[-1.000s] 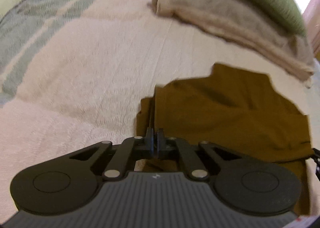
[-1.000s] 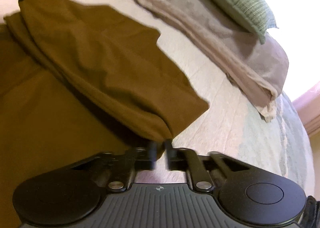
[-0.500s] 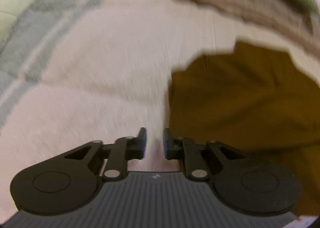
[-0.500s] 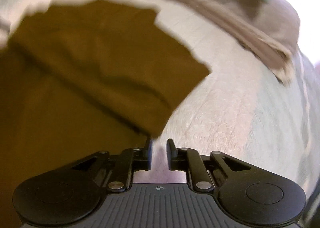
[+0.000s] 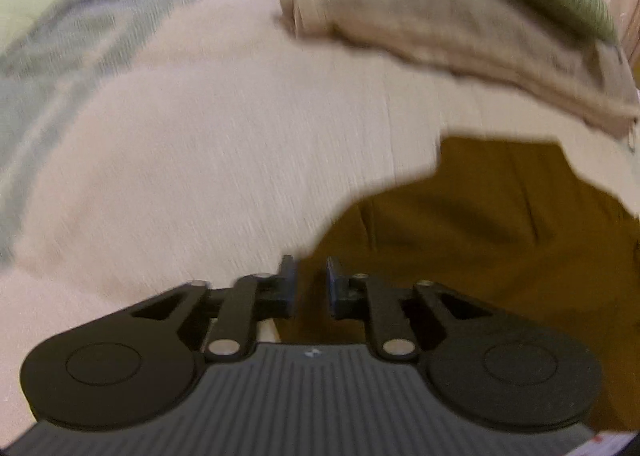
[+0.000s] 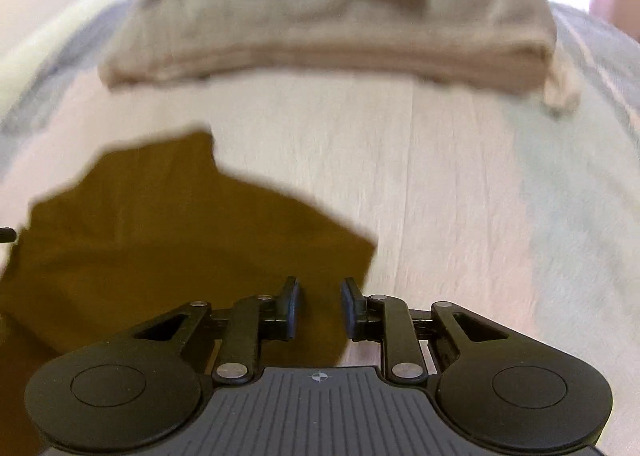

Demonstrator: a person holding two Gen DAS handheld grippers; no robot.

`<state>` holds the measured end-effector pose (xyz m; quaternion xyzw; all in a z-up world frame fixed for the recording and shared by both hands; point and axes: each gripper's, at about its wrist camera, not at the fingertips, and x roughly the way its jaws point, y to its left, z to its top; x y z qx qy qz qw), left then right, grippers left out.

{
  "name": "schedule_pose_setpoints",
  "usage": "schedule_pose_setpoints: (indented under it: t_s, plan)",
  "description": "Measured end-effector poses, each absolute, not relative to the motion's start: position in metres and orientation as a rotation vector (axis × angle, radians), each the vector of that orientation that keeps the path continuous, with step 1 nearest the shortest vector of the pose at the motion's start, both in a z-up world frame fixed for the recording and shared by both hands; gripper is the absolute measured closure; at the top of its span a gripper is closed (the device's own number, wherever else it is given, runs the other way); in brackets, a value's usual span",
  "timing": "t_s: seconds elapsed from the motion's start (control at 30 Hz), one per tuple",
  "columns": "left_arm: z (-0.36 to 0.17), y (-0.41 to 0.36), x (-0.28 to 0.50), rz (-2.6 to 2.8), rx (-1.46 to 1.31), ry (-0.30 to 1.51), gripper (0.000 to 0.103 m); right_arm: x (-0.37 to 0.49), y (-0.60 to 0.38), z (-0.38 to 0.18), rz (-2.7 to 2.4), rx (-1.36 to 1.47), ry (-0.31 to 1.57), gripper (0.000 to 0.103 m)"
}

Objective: Fold large clothes

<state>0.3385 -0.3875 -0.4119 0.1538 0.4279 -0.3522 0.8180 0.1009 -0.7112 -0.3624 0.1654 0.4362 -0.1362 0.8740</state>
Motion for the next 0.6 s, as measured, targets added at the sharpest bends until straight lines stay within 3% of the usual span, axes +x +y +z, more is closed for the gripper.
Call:
schedule_pose_setpoints:
  t_s: [0.03,0.1,0.13,0.23,0.43,0.47,0.5,0.53,0.57,0.6]
  plan:
    - [-0.403,-0.391,0.344,-0.757,0.308,0.892,0.089,0.114,-0.715,-0.357,-0.251,0.355,0.894,0.077]
    - [-0.392,-0.408,0.356,-0.794,0.242,0.892,0.087,0.145,-0.719,-0.357,-0.176,0.400,0.866,0.056]
    - [-0.394,-0.421,0.361,-0.825,0.216,0.914,0.085,0.161,-0.721,-0.362,-0.141,0.421,0.863,0.054]
    - [-0.414,-0.467,0.365,-0.956,0.211,0.989,0.075,0.216,-0.729,-0.386,-0.067,0.509,0.885,0.054]
    - [-0.460,-0.533,0.382,-1.059,0.205,1.160,0.072,0.278,-0.749,-0.428,-0.002,0.709,0.890,0.054]
    - [-0.464,-0.536,0.386,-1.064,0.181,1.186,0.072,0.281,-0.751,-0.432,-0.023,0.752,0.868,0.057]
    - [-0.467,-0.535,0.389,-1.066,0.155,1.206,0.072,0.286,-0.753,-0.435,0.001,0.778,0.859,0.077]
    - [-0.470,-0.538,0.391,-1.071,0.131,1.221,0.074,0.289,-0.755,-0.437,0.009,0.784,0.864,0.090]
    - [-0.472,-0.539,0.394,-1.087,0.111,1.228,0.077,0.289,-0.756,-0.438,0.003,0.770,0.872,0.096]
    - [-0.470,-0.541,0.395,-1.093,0.112,1.219,0.091,0.287,-0.755,-0.436,0.016,0.752,0.865,0.097]
